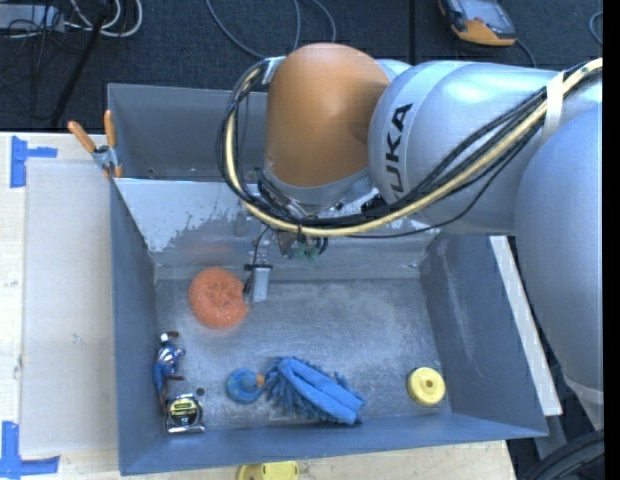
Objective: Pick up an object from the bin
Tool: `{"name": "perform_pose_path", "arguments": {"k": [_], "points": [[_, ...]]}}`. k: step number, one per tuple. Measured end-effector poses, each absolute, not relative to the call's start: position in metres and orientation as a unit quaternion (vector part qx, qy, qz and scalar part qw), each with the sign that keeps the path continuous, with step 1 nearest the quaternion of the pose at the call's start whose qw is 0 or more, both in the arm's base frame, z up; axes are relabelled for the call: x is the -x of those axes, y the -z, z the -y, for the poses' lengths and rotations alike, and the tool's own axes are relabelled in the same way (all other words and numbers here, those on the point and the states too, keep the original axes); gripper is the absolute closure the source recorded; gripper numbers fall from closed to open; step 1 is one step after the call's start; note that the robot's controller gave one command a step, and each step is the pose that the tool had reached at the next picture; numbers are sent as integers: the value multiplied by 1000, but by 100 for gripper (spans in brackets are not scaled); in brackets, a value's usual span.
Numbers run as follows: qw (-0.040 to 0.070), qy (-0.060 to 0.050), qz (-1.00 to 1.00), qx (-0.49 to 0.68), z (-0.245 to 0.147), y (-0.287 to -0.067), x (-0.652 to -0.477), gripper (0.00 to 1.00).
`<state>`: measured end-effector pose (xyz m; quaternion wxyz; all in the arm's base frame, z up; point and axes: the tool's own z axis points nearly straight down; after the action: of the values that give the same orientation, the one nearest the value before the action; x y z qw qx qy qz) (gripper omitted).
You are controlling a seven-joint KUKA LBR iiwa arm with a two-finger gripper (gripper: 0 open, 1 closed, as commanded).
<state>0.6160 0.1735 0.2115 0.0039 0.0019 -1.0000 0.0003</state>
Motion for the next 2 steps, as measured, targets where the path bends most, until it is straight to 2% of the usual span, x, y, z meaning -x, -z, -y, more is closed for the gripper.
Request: {"name": "perform_pose_path", "arguments": {"k": [1,2], "points": [[0,0,1000,0,-172,-217,-618,0],[-2,1,999,40,-176,-128,-618,0]]}}
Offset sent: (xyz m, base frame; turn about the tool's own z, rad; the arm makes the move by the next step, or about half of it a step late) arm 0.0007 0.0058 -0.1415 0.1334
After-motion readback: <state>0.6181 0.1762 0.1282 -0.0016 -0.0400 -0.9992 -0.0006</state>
